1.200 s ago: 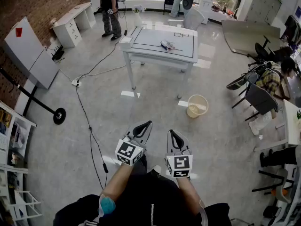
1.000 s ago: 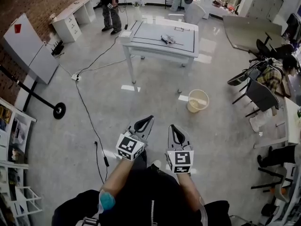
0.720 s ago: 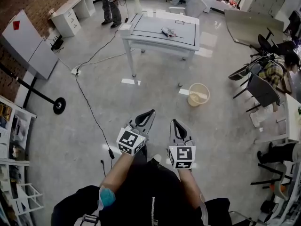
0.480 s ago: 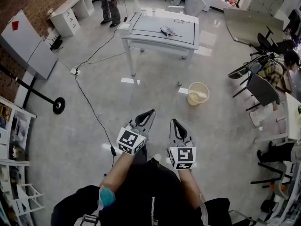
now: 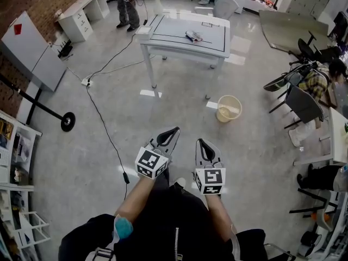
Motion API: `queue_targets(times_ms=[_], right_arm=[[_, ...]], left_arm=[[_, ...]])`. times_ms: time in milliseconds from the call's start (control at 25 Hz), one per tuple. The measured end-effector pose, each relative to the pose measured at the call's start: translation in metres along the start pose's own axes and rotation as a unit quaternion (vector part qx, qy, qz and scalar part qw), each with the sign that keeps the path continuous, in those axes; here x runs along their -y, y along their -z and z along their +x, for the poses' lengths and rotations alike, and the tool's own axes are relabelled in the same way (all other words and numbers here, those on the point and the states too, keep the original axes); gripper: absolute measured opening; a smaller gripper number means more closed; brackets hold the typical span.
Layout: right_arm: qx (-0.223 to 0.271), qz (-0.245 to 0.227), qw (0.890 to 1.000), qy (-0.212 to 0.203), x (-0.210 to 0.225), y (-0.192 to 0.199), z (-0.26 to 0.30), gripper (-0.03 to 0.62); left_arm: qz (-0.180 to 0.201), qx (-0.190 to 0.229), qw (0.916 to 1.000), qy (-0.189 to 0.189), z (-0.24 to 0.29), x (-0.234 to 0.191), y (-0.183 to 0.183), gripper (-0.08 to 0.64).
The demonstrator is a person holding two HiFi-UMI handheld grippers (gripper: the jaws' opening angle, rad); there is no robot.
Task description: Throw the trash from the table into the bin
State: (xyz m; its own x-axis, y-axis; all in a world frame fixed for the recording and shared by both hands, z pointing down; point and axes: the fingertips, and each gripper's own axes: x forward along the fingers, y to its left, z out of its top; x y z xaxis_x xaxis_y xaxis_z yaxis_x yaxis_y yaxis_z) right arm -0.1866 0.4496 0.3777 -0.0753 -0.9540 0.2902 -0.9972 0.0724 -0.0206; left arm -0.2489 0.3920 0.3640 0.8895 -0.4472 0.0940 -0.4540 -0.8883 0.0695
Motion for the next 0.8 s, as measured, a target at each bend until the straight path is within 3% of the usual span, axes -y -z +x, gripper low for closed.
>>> queue_targets(times_ms=[800], right_arm=[[-0.008,0.011,1.000,0.007,0.013,-0.001,0.017,0.009]], left_arm=[[0.001,0.002,0.9996,0.028,0.033,-0.003,-0.007,0.005]])
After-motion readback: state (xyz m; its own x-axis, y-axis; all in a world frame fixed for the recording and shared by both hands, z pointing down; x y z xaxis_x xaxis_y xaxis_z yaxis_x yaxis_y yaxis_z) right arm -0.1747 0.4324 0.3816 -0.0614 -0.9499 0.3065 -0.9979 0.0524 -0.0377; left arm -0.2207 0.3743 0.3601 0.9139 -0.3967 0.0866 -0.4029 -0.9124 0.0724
